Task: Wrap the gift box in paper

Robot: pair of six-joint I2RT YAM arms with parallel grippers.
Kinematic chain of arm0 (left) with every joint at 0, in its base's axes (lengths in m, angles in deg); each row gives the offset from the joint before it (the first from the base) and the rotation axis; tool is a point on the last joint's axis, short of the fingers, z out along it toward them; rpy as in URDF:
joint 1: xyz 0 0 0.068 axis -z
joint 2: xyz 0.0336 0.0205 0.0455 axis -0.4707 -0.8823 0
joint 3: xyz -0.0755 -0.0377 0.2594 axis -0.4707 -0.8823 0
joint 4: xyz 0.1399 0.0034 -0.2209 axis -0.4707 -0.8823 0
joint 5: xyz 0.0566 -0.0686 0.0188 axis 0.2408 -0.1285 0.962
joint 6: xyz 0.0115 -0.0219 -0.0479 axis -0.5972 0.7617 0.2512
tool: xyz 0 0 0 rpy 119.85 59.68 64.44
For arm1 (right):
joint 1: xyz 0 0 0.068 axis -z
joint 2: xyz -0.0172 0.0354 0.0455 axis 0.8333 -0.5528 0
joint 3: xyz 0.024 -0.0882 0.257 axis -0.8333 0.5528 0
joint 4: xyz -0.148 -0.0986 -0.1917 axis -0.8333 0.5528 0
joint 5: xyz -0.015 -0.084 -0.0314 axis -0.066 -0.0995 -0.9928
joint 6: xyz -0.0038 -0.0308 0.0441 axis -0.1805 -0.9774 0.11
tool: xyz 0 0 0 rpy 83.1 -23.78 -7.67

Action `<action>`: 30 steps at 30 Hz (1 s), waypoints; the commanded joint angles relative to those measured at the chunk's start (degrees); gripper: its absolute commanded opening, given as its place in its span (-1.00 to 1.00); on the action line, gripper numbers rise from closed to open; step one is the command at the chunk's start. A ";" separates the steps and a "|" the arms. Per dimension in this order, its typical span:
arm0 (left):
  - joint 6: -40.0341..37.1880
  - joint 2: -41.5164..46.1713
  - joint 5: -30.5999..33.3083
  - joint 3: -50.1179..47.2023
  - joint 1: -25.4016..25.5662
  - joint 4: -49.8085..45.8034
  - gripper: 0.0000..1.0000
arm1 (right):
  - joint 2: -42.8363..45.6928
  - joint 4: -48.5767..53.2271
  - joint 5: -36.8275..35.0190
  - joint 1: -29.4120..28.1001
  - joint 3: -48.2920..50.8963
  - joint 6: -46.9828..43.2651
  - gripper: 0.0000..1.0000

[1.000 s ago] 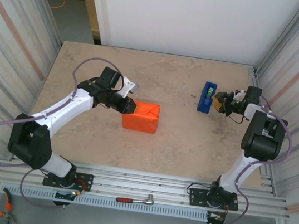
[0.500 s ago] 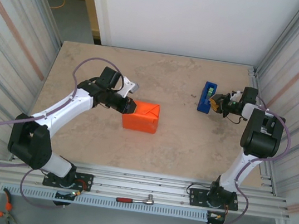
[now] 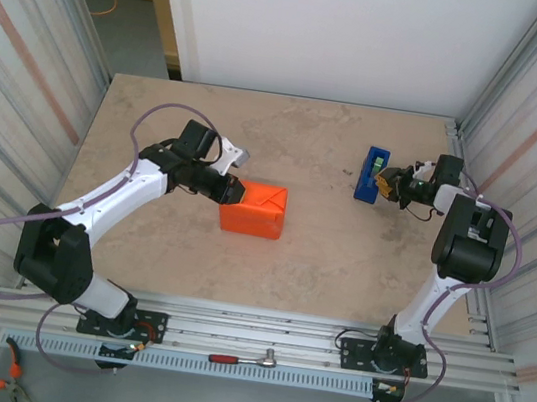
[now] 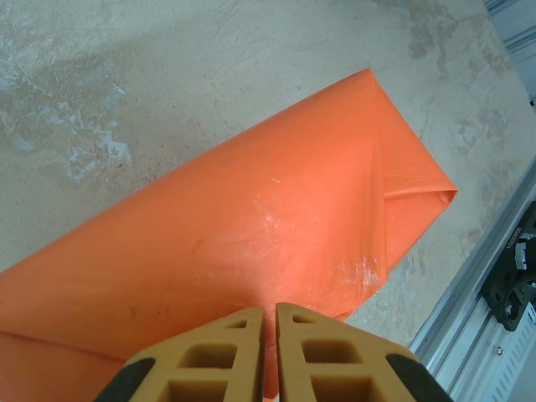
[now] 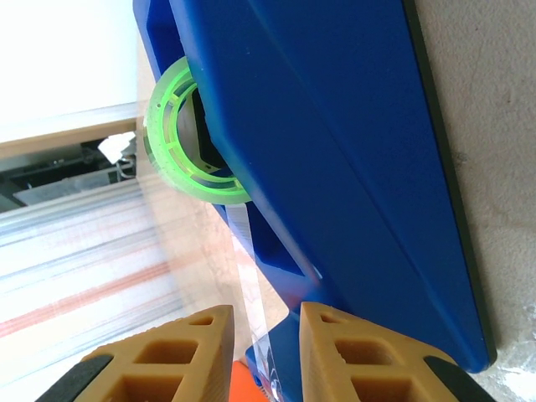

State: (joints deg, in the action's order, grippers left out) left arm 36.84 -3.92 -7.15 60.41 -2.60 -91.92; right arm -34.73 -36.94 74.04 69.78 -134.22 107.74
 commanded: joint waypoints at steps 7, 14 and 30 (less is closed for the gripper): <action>-1.11 -1.47 0.59 -2.55 0.44 -3.46 -0.73 | -1.74 0.44 2.57 -0.86 -1.91 -1.06 -0.57; -1.13 -1.53 0.63 -2.53 0.45 -3.46 -0.73 | -1.85 0.44 2.96 -1.00 -2.07 -1.05 -0.62; -1.08 -1.62 0.62 -2.57 0.54 -3.50 -0.73 | -2.06 0.45 3.71 -1.30 -2.35 -1.07 -0.72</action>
State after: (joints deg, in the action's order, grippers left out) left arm 36.84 -3.92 -7.15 60.39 -2.60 -91.94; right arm -35.67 -36.98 75.20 69.52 -135.20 107.72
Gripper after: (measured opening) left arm 0.134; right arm 0.142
